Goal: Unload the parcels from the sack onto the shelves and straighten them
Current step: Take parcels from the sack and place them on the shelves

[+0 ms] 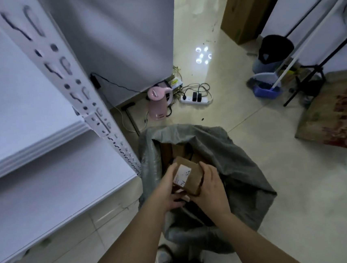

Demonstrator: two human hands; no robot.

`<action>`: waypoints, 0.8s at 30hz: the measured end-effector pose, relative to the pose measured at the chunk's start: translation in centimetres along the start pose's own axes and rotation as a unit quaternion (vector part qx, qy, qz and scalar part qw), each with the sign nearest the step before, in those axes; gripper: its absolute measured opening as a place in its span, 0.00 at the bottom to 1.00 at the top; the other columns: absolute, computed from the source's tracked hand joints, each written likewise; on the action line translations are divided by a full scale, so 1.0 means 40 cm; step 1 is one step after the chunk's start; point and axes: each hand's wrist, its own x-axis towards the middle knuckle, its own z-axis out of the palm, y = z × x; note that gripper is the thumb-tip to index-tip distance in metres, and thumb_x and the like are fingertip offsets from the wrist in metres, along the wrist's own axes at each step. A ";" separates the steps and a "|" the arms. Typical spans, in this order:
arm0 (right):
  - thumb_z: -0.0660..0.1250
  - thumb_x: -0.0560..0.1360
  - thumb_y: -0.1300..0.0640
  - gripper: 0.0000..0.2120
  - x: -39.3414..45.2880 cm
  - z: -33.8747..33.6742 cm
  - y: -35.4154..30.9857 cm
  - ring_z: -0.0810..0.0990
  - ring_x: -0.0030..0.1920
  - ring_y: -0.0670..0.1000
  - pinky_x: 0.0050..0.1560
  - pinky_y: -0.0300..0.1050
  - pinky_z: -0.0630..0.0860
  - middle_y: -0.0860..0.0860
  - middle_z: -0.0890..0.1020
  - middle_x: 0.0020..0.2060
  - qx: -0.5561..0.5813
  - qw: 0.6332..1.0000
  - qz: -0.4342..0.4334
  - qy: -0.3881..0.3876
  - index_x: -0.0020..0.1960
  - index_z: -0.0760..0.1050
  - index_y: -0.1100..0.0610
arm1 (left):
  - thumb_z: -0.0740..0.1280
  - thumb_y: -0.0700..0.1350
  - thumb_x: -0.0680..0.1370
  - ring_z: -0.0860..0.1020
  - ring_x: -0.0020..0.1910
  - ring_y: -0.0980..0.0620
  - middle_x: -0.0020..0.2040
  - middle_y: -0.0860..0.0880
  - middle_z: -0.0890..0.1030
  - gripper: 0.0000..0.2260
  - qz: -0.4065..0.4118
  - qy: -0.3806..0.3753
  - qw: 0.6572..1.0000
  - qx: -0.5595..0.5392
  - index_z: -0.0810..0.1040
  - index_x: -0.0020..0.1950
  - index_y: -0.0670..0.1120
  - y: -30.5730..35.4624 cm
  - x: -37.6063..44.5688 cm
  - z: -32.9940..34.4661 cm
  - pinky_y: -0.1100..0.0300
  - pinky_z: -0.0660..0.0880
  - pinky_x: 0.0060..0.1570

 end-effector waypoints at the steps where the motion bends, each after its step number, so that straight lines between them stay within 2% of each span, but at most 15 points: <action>1: 0.80 0.61 0.45 0.46 -0.006 -0.025 -0.015 0.75 0.62 0.55 0.63 0.51 0.75 0.57 0.71 0.64 -0.032 0.999 -0.034 0.022 0.71 0.62 0.59 | 0.67 0.68 0.68 0.77 0.55 0.43 0.57 0.44 0.80 0.30 0.000 -0.003 1.000 0.003 0.77 0.61 0.48 0.013 -0.028 0.006 0.47 0.76 0.51; 2: 0.80 0.61 0.46 0.45 -0.010 -0.056 -0.032 0.75 0.62 0.56 0.62 0.53 0.76 0.58 0.73 0.64 -0.056 0.995 -0.068 0.040 0.70 0.63 0.60 | 0.68 0.69 0.66 0.77 0.54 0.43 0.57 0.44 0.80 0.32 -0.001 -0.007 1.000 0.004 0.77 0.61 0.49 0.028 -0.060 0.013 0.48 0.78 0.47; 3: 0.80 0.61 0.47 0.45 -0.016 -0.081 -0.046 0.75 0.62 0.57 0.61 0.55 0.76 0.58 0.73 0.63 -0.071 0.991 -0.103 0.052 0.70 0.62 0.60 | 0.70 0.69 0.64 0.77 0.55 0.42 0.57 0.43 0.79 0.33 -0.001 -0.014 1.000 0.001 0.77 0.61 0.49 0.040 -0.086 0.018 0.48 0.78 0.47; 5: 0.81 0.61 0.48 0.45 -0.027 -0.122 -0.067 0.70 0.66 0.56 0.62 0.57 0.75 0.56 0.70 0.65 -0.085 0.979 -0.171 0.065 0.70 0.62 0.59 | 0.73 0.68 0.62 0.77 0.57 0.41 0.59 0.42 0.79 0.35 0.009 -0.028 0.999 -0.018 0.77 0.62 0.48 0.057 -0.130 0.023 0.45 0.77 0.56; 7: 0.81 0.60 0.48 0.45 -0.034 -0.151 -0.081 0.66 0.68 0.54 0.64 0.57 0.73 0.54 0.68 0.66 -0.092 0.968 -0.224 0.063 0.70 0.63 0.58 | 0.75 0.65 0.61 0.77 0.56 0.41 0.56 0.41 0.79 0.33 0.034 -0.020 0.999 -0.029 0.77 0.60 0.48 0.070 -0.166 0.022 0.45 0.77 0.57; 10: 0.78 0.64 0.48 0.41 -0.035 -0.199 -0.101 0.67 0.70 0.52 0.67 0.56 0.70 0.53 0.72 0.67 -0.103 0.947 -0.301 0.049 0.70 0.64 0.56 | 0.74 0.58 0.68 0.77 0.52 0.43 0.52 0.43 0.79 0.25 0.100 0.026 0.994 -0.028 0.74 0.61 0.48 0.090 -0.216 0.005 0.51 0.79 0.44; 12: 0.73 0.69 0.44 0.37 -0.036 -0.228 -0.116 0.68 0.71 0.51 0.69 0.56 0.69 0.52 0.73 0.68 -0.083 0.949 -0.300 0.053 0.71 0.63 0.55 | 0.73 0.53 0.71 0.78 0.54 0.43 0.56 0.43 0.79 0.23 0.137 0.018 0.990 -0.040 0.72 0.63 0.49 0.103 -0.245 -0.009 0.53 0.79 0.40; 13: 0.70 0.71 0.43 0.34 -0.036 -0.244 -0.127 0.67 0.70 0.51 0.70 0.54 0.67 0.52 0.72 0.68 -0.048 0.962 -0.260 0.070 0.72 0.63 0.55 | 0.72 0.52 0.72 0.77 0.55 0.43 0.58 0.43 0.78 0.23 0.149 0.013 0.988 -0.048 0.71 0.65 0.50 0.110 -0.259 -0.016 0.52 0.80 0.42; 15: 0.63 0.75 0.43 0.31 -0.019 -0.279 -0.155 0.66 0.69 0.49 0.71 0.51 0.61 0.52 0.71 0.69 0.059 0.984 -0.110 0.127 0.72 0.63 0.56 | 0.72 0.49 0.73 0.78 0.56 0.43 0.58 0.44 0.78 0.24 0.166 0.005 0.984 -0.059 0.69 0.67 0.49 0.122 -0.285 -0.031 0.50 0.80 0.47; 17: 0.61 0.77 0.43 0.30 0.014 -0.312 -0.188 0.64 0.69 0.47 0.71 0.52 0.59 0.51 0.66 0.71 0.190 0.968 0.069 0.150 0.74 0.59 0.54 | 0.72 0.48 0.73 0.79 0.51 0.45 0.54 0.45 0.80 0.24 0.177 -0.008 0.982 -0.070 0.70 0.67 0.49 0.130 -0.304 -0.044 0.51 0.78 0.47; 19: 0.64 0.78 0.45 0.32 0.056 -0.339 -0.217 0.65 0.71 0.51 0.71 0.51 0.62 0.52 0.64 0.73 0.369 0.903 0.195 0.105 0.76 0.55 0.53 | 0.72 0.49 0.72 0.79 0.46 0.47 0.50 0.47 0.81 0.25 0.185 -0.024 0.979 -0.079 0.70 0.68 0.49 0.134 -0.322 -0.049 0.54 0.77 0.42; 21: 0.66 0.76 0.46 0.35 0.095 -0.353 -0.238 0.69 0.69 0.55 0.70 0.55 0.66 0.55 0.68 0.70 0.523 0.810 0.265 0.032 0.76 0.53 0.53 | 0.73 0.50 0.71 0.79 0.47 0.48 0.50 0.48 0.81 0.26 0.188 -0.038 0.978 -0.084 0.71 0.68 0.50 0.134 -0.335 -0.045 0.55 0.77 0.41; 22: 0.67 0.75 0.46 0.37 0.107 -0.356 -0.250 0.71 0.67 0.56 0.69 0.58 0.68 0.55 0.71 0.68 0.558 0.781 0.281 -0.004 0.77 0.53 0.52 | 0.73 0.51 0.71 0.80 0.49 0.48 0.50 0.49 0.81 0.27 0.192 -0.043 0.977 -0.084 0.71 0.68 0.50 0.134 -0.342 -0.042 0.54 0.78 0.42; 24: 0.70 0.74 0.46 0.38 0.121 -0.357 -0.268 0.75 0.64 0.57 0.66 0.60 0.71 0.54 0.74 0.66 0.578 0.763 0.287 -0.043 0.76 0.52 0.49 | 0.74 0.50 0.71 0.80 0.53 0.47 0.54 0.49 0.82 0.27 0.202 -0.046 0.975 -0.079 0.71 0.68 0.51 0.134 -0.358 -0.038 0.53 0.78 0.47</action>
